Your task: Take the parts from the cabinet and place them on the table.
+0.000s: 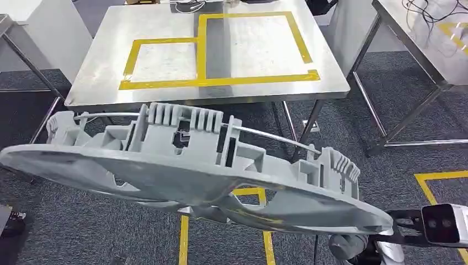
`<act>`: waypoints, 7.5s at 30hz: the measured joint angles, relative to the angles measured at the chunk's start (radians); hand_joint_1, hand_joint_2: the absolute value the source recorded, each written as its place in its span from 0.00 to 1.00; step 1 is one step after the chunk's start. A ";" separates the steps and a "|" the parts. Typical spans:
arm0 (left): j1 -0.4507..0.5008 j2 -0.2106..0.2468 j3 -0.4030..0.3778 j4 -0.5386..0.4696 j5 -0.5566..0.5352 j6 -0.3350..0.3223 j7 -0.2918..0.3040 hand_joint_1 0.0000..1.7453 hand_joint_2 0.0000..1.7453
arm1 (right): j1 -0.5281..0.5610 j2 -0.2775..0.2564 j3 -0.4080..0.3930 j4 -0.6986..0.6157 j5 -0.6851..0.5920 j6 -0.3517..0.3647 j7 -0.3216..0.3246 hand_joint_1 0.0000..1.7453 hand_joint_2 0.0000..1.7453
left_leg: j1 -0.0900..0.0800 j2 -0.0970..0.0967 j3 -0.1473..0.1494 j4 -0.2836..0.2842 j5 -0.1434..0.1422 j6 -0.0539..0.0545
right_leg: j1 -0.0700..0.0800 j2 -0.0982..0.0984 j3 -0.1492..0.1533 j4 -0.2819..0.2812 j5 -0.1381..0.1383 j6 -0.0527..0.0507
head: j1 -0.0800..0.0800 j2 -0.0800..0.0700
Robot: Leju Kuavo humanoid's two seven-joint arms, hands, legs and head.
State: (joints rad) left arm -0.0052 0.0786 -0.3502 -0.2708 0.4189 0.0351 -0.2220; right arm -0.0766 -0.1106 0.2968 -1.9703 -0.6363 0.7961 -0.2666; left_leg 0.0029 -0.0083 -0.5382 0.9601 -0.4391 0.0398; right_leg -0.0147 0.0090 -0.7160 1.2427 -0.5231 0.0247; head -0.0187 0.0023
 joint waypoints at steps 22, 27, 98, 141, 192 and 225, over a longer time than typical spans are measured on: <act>0.005 0.009 0.018 0.002 -0.004 -0.001 0.001 0.00 1.00 | 0.001 0.000 0.003 0.011 -0.004 0.003 -0.001 0.98 1.00 | -0.026 0.006 -0.089 0.047 0.028 0.018 | 0.008 0.007 0.183 -0.254 0.036 -0.038 | -0.001 0.000; 0.003 0.002 0.024 0.000 -0.005 -0.003 0.001 0.00 1.00 | -0.001 0.000 0.003 0.012 -0.006 0.004 -0.003 0.98 1.00 | -0.011 0.006 -0.026 -0.005 0.025 0.020 | 0.005 0.001 0.067 -0.031 -0.048 -0.032 | 0.002 0.000; -0.005 -0.008 0.052 0.011 -0.043 -0.014 -0.001 0.00 1.00 | -0.018 -0.023 0.008 0.044 0.061 0.000 -0.066 0.98 1.00 | -0.007 -0.012 0.012 0.025 -0.056 -0.026 | 0.002 -0.007 0.102 -0.242 0.105 -0.023 | -0.005 0.000; 0.018 -0.018 0.090 0.023 -0.045 -0.012 -0.031 0.00 1.00 | -0.017 -0.015 -0.034 0.040 0.082 -0.079 -0.052 0.98 1.00 | 0.005 0.005 -0.045 0.043 -0.012 -0.045 | -0.002 -0.007 0.140 -0.247 0.077 -0.030 | -0.014 0.000; 0.013 -0.055 0.150 0.017 -0.126 -0.019 0.005 0.00 1.00 | -0.490 -0.262 0.249 0.831 1.501 -1.010 -0.034 0.98 1.00 | -0.002 -0.007 -0.065 0.059 -0.016 -0.036 | -0.014 -0.008 0.108 -0.243 0.100 -0.020 | -0.012 0.000; -0.038 -0.048 0.110 0.010 -0.187 -0.042 0.024 0.00 1.00 | -0.675 -0.145 0.428 1.340 1.464 -1.173 -0.211 0.98 1.00 | 0.005 0.009 -0.131 0.223 -0.103 -0.056 | -0.015 -0.006 0.109 -0.236 0.100 -0.033 | -0.017 0.000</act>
State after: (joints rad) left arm -0.0427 0.0301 -0.2400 -0.2613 0.2316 -0.0072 -0.1984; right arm -0.7516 -0.2552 0.7252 -0.6306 0.8274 -0.3766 -0.4779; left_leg 0.0081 0.0006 -0.6696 1.1831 -0.5424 -0.0162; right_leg -0.0296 0.0027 -0.6072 1.0064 -0.4233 -0.0083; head -0.0358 0.0023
